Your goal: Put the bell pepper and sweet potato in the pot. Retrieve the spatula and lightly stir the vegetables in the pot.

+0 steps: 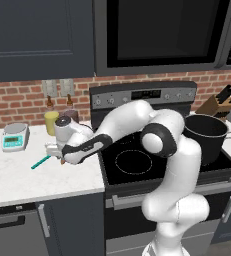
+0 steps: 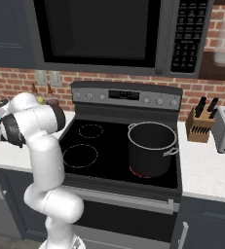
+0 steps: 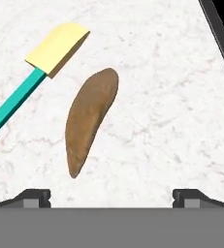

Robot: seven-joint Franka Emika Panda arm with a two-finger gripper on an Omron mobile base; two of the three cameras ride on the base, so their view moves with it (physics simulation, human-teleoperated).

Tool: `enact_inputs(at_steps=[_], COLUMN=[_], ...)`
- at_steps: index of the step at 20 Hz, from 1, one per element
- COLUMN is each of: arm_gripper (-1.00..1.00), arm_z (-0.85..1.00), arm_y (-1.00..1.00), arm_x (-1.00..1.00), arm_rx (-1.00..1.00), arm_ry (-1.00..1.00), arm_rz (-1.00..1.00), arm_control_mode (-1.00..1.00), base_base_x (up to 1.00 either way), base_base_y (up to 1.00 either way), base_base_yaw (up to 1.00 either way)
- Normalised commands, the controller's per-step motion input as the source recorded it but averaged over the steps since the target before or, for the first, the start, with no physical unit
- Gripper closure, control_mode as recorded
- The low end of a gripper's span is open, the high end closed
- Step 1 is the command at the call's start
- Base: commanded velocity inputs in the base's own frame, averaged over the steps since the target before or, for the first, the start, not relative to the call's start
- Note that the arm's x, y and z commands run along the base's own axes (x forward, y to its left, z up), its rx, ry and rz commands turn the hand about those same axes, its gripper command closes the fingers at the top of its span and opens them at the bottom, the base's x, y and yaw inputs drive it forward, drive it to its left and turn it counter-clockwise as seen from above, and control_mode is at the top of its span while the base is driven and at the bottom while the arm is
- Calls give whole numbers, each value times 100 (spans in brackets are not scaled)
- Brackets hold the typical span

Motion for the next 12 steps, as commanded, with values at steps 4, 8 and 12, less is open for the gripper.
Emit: enact_inputs(at_steps=[4,8,12], arm_gripper=[-100,-100,-100], arm_z=[-17,-15,-15], arm_y=[5,0,0], arm_x=[42,33,26], arm_rx=[0,0,0], arm_ry=[0,0,0], arm_rz=[-14,-11,-10], arm_control_mode=[-100,-100,-100], base_base_x=[0,0,0], base_base_y=[0,0,0], base_base_yaw=[0,0,0])
